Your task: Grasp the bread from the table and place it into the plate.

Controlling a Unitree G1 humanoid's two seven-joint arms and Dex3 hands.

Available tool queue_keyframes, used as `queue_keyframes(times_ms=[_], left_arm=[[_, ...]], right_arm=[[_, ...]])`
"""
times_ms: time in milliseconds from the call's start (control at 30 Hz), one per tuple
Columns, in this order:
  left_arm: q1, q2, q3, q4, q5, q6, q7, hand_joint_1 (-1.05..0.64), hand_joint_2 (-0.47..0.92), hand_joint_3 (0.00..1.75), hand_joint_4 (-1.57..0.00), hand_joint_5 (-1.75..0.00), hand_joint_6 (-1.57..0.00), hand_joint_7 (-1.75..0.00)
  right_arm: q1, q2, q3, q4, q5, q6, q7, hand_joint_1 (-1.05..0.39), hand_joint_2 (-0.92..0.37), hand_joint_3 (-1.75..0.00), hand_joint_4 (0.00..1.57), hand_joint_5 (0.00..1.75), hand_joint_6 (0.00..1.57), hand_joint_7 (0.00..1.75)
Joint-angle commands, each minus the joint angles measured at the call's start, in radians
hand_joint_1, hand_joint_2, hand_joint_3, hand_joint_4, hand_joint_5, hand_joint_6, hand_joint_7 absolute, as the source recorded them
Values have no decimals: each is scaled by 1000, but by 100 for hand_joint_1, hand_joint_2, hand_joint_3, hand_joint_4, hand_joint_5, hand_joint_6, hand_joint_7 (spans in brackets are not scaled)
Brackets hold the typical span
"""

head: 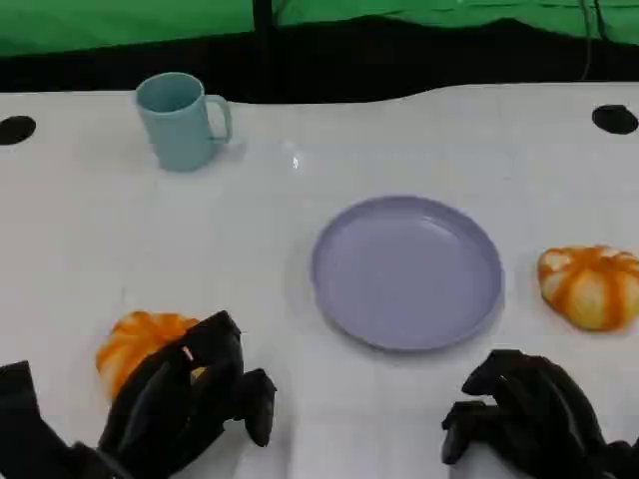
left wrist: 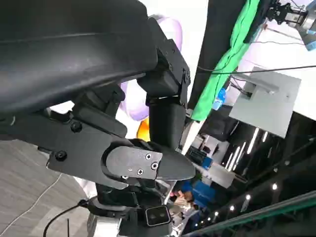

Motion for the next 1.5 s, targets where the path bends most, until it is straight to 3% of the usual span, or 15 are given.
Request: queue_keyframes(times_ms=[33, 667, 833, 967, 1100, 1133, 1200, 1300, 1367, 1400, 1500], left_arm=[[-3, 10, 4, -5, 10, -9, -1, -69, 92, 25, -90, -175, -67, -175], [-5, 7, 11, -2, 5, -17, -4, -69, 92, 25, -90, -175, -66, -175], [2, 16, 2, -22, 47, -77, 11, -68, 92, 28, -84, -175, -59, -169], [8, 39, -9, -50, 112, -154, 20, -67, 92, 32, -59, -175, -56, -133], [9, 77, -13, -100, 188, -218, 57, -62, 92, 31, -53, -161, -56, -95], [10, 93, -17, -116, 225, -243, 75, -65, 92, 32, -50, -154, -55, -81], [14, 128, -22, -160, 305, -288, 119, -67, 92, 33, -48, -148, -54, -70], [21, 174, -24, -233, 372, -305, 167, -72, 92, 23, -51, -114, -58, -28], [27, 201, -30, -274, 407, -291, 194, -71, 92, 22, -52, -109, -59, -22], [32, 222, -34, -306, 437, -277, 212, -69, 92, 15, -48, -96, -55, -14], [48, 285, -40, -412, 544, -232, 260, -68, 92, 9, -40, -80, -48, -4]], right_arm=[[-8, -11, -13, -1, 9, 6, -1, -104, -73, 0, 157, 75, 157, 38], [-2, -5, -10, -14, 4, 11, -17, -105, -72, 0, 157, 77, 157, 40], [-4, -3, -11, -12, 10, 15, -16, -105, -72, 0, 157, 77, 157, 40], [-4, -2, -11, -9, 8, 8, -11, -105, -72, 0, 157, 76, 157, 39], [-2, -1, -9, -8, 5, 0, -10, -105, -72, 0, 157, 76, 157, 38], [0, 0, -9, -10, 5, 2, -13, -105, -72, 0, 157, 76, 157, 38], [1, 2, -9, -13, 6, 4, -15, -105, -72, 0, 157, 76, 157, 38], [3, 0, -6, -18, 6, 5, -12, -105, -72, 0, 157, 75, 157, 37], [5, 0, -5, -22, 7, 7, -12, -105, -73, 0, 157, 75, 157, 37], [8, 1, -4, -28, 7, 10, -15, -105, -72, 0, 157, 75, 157, 37], [11, 1, -4, -34, 8, 14, -18, -105, -72, 0, 157, 75, 157, 36]])
